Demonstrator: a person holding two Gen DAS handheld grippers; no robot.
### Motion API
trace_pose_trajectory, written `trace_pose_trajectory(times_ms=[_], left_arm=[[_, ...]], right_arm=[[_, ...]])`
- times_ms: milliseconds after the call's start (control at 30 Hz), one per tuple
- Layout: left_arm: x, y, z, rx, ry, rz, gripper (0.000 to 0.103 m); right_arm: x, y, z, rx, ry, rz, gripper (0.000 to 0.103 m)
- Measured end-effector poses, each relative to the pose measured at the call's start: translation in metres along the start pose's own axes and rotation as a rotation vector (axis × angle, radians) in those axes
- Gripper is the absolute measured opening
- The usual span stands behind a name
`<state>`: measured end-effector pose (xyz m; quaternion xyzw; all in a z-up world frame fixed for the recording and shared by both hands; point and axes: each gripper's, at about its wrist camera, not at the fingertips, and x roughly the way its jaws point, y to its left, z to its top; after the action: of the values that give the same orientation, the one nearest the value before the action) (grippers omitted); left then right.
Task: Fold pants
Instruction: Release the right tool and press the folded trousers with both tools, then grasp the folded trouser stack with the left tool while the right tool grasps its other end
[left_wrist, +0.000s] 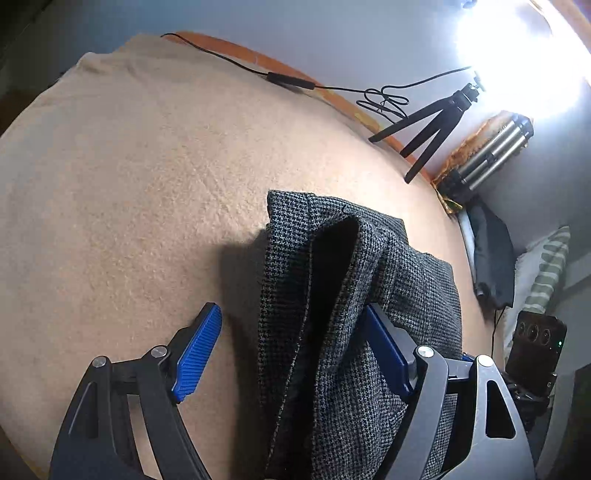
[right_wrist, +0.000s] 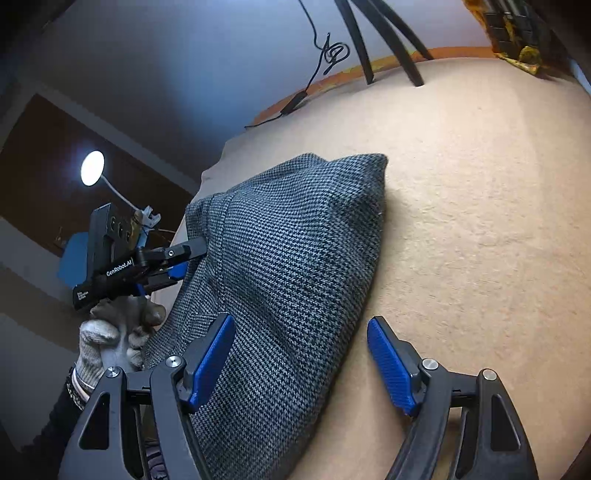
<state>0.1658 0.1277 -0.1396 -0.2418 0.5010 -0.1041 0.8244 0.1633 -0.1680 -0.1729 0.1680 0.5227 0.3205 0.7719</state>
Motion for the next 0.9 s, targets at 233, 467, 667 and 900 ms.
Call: trace_pose_trajectory(times_ms=[233, 467, 667, 900], left_arm=[[0.002, -0.004, -0.002, 0.032, -0.012, 0.003, 0.08], [0.01, -0.011, -0.004, 0.037, 0.003, -0.04, 0.051], [0.011, -0.015, -0.005, 0.055, 0.003, -0.036, 0.05], [0.01, -0.02, -0.007, 0.09, -0.007, -0.013, 0.048]], right_arm=[[0.007, 0.002, 0.003, -0.024, 0.003, 0.028, 0.077], [0.013, 0.004, 0.007, -0.036, -0.003, 0.039, 0.074], [0.019, 0.01, 0.009, -0.045, -0.005, 0.032, 0.069], [0.023, 0.008, 0.011, -0.038, 0.0, 0.037, 0.062]])
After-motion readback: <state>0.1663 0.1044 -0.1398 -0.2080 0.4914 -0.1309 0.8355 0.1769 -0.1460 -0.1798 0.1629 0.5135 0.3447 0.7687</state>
